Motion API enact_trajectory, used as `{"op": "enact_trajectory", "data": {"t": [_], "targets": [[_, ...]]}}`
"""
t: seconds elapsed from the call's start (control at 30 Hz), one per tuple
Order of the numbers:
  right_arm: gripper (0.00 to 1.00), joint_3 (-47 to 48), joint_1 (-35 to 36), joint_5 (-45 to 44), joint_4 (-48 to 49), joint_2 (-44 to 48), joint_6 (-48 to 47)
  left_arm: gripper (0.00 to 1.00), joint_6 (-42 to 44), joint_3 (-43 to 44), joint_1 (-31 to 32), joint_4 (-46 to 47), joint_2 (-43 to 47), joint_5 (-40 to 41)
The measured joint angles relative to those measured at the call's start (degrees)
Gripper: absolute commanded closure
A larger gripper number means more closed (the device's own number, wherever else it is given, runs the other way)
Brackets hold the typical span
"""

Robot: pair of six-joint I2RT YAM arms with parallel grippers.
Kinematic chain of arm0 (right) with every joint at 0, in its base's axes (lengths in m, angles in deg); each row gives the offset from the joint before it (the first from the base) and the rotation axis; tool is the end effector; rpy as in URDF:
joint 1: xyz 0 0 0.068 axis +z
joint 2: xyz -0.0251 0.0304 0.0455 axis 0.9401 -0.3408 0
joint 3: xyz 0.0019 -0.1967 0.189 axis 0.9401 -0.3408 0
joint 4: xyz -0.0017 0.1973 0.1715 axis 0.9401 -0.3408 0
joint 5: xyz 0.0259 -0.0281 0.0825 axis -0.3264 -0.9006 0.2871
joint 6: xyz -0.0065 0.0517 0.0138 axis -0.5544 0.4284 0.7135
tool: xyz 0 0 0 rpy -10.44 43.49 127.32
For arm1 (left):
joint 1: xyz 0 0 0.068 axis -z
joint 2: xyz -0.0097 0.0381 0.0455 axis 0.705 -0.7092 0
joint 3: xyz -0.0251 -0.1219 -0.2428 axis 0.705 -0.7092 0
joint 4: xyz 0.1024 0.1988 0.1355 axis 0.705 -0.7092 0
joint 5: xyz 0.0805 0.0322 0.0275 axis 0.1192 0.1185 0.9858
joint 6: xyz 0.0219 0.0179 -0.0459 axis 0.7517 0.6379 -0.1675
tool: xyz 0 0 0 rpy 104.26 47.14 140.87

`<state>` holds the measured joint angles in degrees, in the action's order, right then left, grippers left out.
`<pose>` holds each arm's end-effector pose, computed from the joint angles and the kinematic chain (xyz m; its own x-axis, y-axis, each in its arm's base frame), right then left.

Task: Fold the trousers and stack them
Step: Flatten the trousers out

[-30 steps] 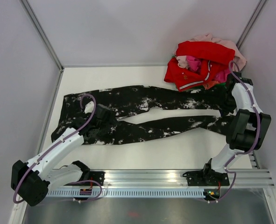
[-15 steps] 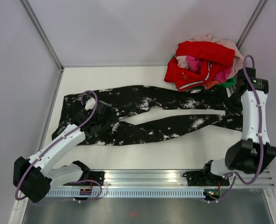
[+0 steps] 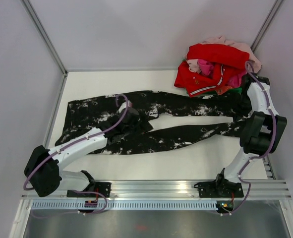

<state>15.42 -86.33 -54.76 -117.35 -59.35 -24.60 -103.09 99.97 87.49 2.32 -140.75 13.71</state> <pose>0.3287 -0.1041 0.2550 -0.6856 0.7137 -0.1435 0.7274 0.6636 -0.1745 0.2018 -0.1782 0.2495 -0.7835 -0.4446 -0.4342 -0.1843 0.8335 -0.5209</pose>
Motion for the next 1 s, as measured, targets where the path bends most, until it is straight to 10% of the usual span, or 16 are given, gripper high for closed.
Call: {"op": "enact_trajectory", "data": {"t": [0.4, 0.63, 1.0], "targets": [[1.0, -11.8, 0.0, 11.3, 13.3, 7.4, -0.2, 0.11, 45.0, 3.8, 17.1, 34.3, -13.7, -14.8], [1.0, -14.6, 0.0, 17.0, 17.2, 12.4, 1.2, 0.21, 61.4, 13.7, 17.9, 35.7, -30.0, -27.3], [1.0, -11.5, -0.9, 15.4, 15.0, 18.4, 1.9, 0.25, 71.4, 21.0, 20.8, 31.7, -40.3, -25.2]]}}
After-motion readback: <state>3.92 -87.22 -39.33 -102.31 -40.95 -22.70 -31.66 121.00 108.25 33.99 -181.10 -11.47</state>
